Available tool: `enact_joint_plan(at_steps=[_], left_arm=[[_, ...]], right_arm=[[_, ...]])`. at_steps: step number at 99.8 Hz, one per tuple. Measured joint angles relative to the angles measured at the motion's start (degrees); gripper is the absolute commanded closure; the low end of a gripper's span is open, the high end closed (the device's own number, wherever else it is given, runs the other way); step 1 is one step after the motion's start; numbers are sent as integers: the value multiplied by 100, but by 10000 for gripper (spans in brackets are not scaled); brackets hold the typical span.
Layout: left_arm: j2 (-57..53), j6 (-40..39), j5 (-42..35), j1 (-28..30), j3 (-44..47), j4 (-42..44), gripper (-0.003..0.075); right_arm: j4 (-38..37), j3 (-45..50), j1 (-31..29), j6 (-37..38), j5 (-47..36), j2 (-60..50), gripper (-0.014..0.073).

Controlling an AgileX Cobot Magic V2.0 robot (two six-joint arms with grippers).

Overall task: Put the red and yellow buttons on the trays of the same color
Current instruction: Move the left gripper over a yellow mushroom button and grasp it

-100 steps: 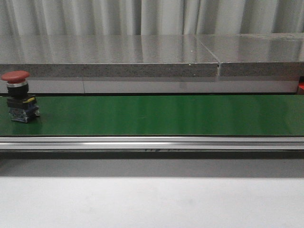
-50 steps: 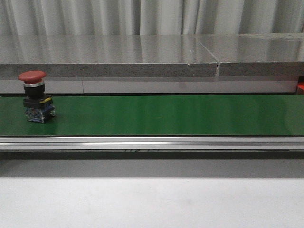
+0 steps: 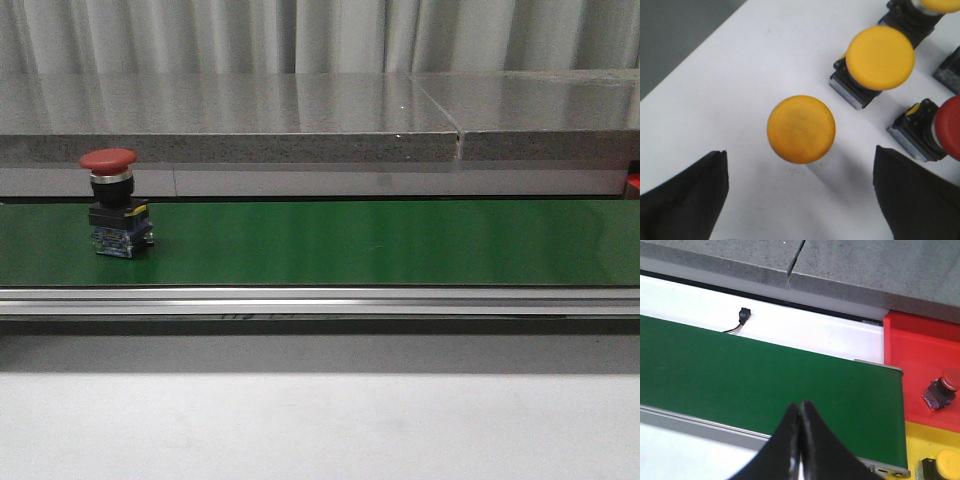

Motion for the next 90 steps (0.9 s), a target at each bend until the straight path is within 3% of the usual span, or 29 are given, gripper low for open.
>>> enact_joint_plan(at_steps=[35,73,82,90], left_arm=[[376,0,-390,12,0,207,154],[396,0,-481,448,0,102,157],[396,0,-494,448,0,92,216],[396,0,-496,448,0,80,341]], right_arm=[[0,0,0,0,0,0,662],[0,0,0,0,0,0,662],[0,0,0,0,0,0,662],[0,0,0,0,0,0,662]])
